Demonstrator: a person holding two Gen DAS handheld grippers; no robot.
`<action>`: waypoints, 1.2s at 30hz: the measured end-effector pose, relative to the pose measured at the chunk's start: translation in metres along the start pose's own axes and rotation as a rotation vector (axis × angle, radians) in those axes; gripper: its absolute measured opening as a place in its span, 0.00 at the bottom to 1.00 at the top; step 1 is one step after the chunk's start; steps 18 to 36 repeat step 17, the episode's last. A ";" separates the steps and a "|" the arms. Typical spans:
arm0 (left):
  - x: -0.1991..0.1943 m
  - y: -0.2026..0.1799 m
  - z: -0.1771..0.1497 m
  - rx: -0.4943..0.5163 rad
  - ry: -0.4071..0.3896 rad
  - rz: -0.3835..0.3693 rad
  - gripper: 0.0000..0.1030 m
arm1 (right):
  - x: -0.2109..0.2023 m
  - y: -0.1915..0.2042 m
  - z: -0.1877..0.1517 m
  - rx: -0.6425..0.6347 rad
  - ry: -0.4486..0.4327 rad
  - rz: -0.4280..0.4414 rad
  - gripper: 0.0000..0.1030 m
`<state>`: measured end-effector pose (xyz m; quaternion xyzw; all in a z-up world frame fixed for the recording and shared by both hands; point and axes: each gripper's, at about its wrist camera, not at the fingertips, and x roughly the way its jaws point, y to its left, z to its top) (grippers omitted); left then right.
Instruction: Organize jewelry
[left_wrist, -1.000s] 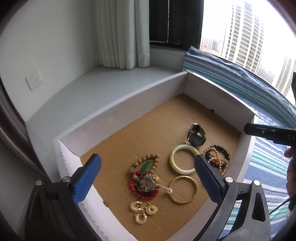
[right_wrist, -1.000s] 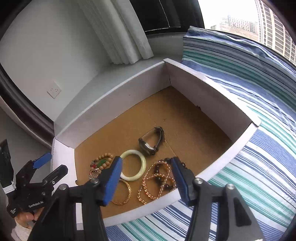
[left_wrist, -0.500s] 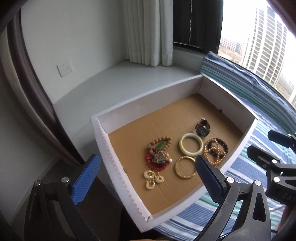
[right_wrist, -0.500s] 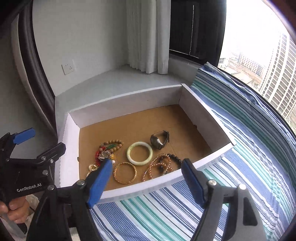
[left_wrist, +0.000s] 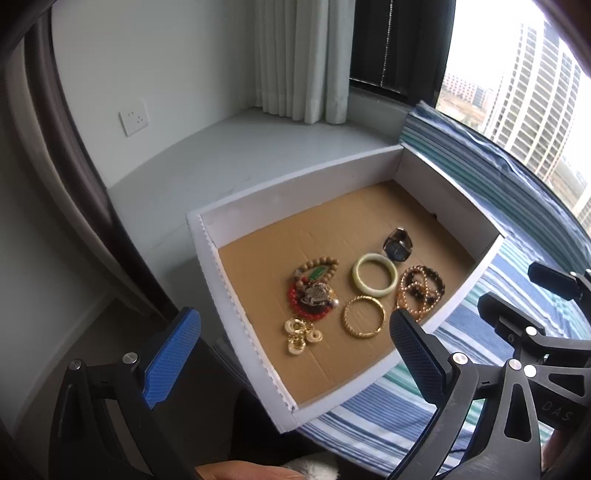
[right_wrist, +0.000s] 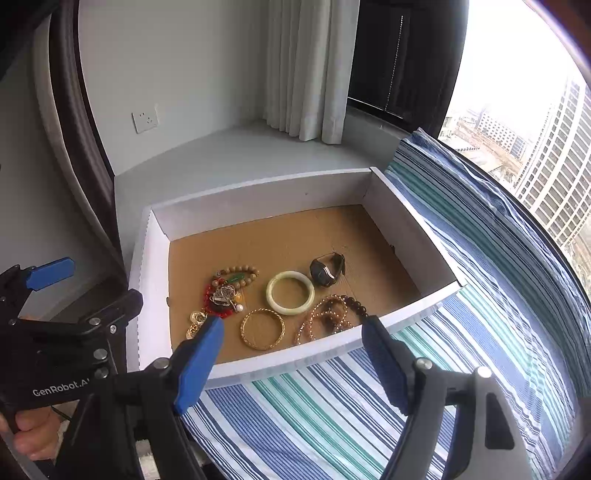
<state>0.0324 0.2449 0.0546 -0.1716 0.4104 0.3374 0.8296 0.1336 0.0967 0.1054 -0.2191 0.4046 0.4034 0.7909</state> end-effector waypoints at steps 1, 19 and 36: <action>0.000 0.000 0.000 -0.002 -0.001 0.005 0.99 | 0.000 0.000 0.001 -0.003 0.000 -0.005 0.76; 0.000 -0.002 -0.001 -0.005 -0.045 0.031 0.98 | 0.008 -0.005 0.000 0.011 0.005 -0.031 0.76; 0.000 -0.002 -0.001 -0.005 -0.045 0.031 0.98 | 0.008 -0.005 0.000 0.011 0.005 -0.031 0.76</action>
